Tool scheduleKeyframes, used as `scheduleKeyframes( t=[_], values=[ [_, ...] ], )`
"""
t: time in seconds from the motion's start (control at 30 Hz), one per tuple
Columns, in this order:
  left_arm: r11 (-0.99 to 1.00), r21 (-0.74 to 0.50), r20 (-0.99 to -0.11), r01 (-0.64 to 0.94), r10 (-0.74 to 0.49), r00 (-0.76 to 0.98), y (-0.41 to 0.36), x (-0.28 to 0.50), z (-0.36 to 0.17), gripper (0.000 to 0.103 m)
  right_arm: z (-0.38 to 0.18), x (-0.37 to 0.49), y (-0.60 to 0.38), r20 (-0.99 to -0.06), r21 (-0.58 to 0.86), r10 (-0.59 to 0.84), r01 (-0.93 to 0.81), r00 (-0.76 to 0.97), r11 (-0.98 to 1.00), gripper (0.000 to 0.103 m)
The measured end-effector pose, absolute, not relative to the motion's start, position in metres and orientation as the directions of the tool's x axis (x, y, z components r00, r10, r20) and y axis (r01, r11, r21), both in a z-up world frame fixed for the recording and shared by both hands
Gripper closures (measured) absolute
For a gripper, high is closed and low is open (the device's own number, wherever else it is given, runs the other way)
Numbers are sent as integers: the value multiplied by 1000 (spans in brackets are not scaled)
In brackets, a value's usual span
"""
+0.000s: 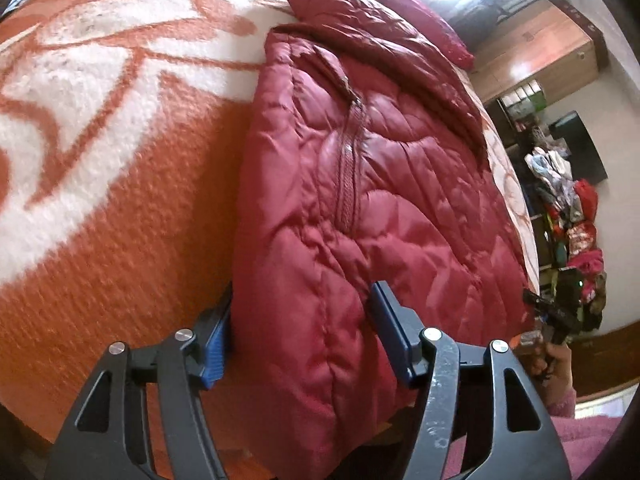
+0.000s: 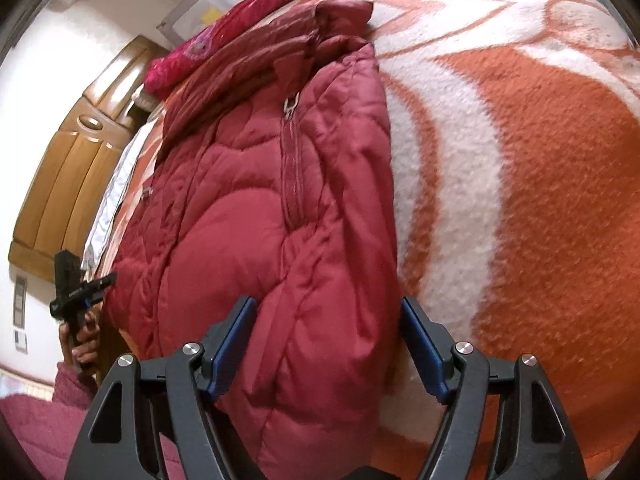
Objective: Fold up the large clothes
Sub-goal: 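Grasp the jacket hem with both grippers and lift it toward the collar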
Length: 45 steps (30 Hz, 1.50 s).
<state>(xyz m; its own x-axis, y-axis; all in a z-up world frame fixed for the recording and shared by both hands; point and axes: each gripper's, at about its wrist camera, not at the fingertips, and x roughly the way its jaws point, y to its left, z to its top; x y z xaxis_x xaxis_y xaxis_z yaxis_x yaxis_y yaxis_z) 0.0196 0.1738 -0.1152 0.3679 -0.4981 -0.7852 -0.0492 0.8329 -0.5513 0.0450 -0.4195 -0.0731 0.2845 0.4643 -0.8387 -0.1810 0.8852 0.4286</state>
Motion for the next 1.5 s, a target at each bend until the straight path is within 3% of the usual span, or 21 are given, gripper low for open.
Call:
scheduleKeyframes(
  t=[0.27, 0.43, 0.47, 0.53, 0.6, 0.67, 0.7, 0.8, 1.5],
  values=[
    [828, -560, -780, 6, -530, 334, 159, 17, -117, 32, -82, 40, -421, -799, 520, 558, -208, 224, 829, 27],
    [811, -583, -761, 42, -564, 321, 151, 20, -117, 32, -90, 43, -424, -764, 586, 614, -184, 201, 789, 29],
    [817, -574, -763, 64, -561, 321, 147, 19, -115, 34, -91, 43, -425, -758, 594, 622, -186, 198, 783, 31],
    [823, -561, -766, 88, -557, 321, 141, 17, -113, 47, -95, 42, -427, -749, 610, 636, -180, 188, 772, 36],
    [829, -548, -769, 108, -551, 324, 135, 17, -111, 64, -98, 43, -430, -742, 624, 646, -169, 178, 763, 49],
    [833, -539, -768, 124, -546, 335, 132, 17, -107, 74, -99, 44, -431, -734, 634, 656, -167, 176, 755, 60],
    [836, -533, -767, 131, -543, 341, 131, 17, -105, 78, -98, 45, -430, -725, 644, 666, -169, 176, 746, 68],
    [843, -516, -766, 151, -533, 360, 128, 18, -97, 83, -93, 48, -425, -710, 653, 679, -185, 187, 734, 76],
    [824, -526, -611, 212, -539, 579, 127, 61, -5, 89, 3, 94, -410, -485, 705, 781, -353, 394, 615, 81]
  ],
)
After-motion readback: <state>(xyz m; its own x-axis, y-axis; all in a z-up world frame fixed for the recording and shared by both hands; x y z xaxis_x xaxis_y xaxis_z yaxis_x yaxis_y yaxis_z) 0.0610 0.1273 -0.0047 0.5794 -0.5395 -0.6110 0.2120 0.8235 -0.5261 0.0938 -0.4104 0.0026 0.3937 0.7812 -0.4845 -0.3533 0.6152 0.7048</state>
